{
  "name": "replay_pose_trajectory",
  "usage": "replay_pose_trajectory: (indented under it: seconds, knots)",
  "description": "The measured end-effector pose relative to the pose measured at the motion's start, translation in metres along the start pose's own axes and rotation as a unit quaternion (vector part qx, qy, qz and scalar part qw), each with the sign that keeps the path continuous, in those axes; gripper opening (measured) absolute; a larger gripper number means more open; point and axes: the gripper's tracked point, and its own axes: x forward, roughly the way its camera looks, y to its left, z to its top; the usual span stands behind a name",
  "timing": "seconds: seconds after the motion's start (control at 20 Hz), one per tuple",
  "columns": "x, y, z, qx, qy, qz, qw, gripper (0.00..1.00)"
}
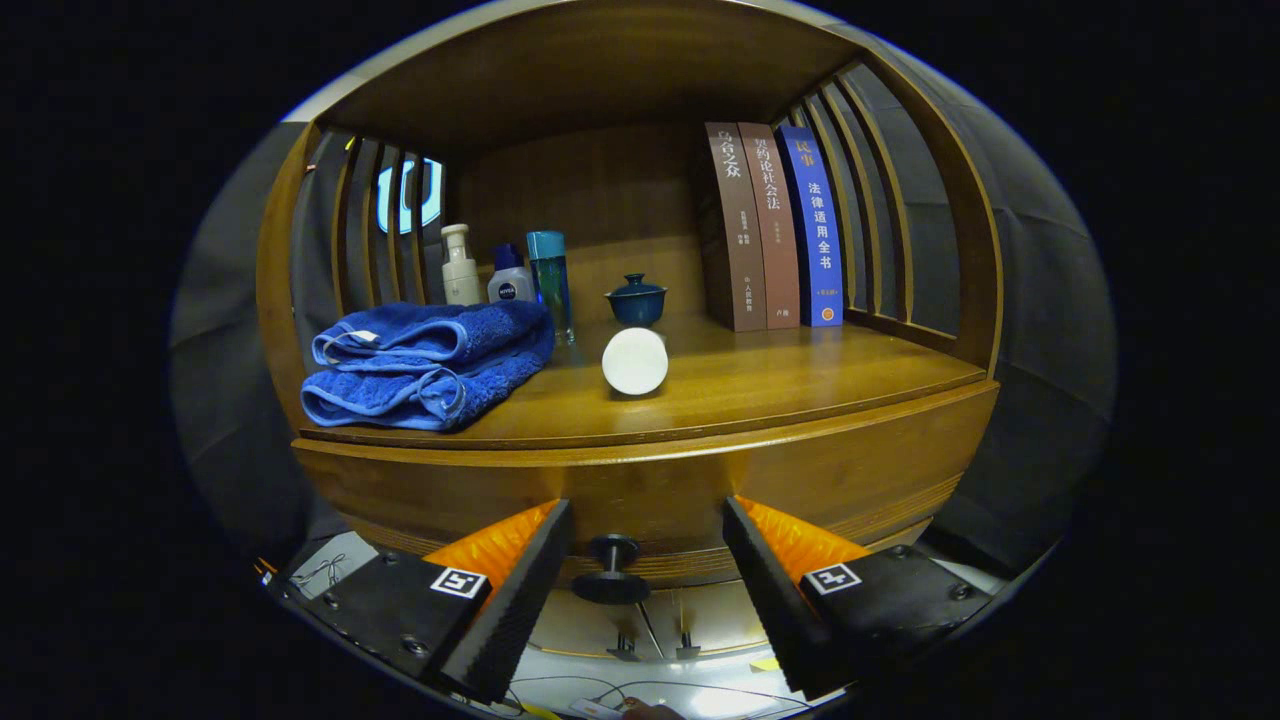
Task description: Pull open the drawer, take out the items inside it, and place them on the countertop above the cabinet.
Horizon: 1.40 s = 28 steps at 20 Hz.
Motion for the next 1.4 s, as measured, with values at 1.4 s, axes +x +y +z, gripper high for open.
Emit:
replay_pose_trajectory:
  seconds: [1.4]
  knots:
    - [-0.21, 0.02, 0.166, -0.038, -0.208, 0.026, 0.977, 0.97]
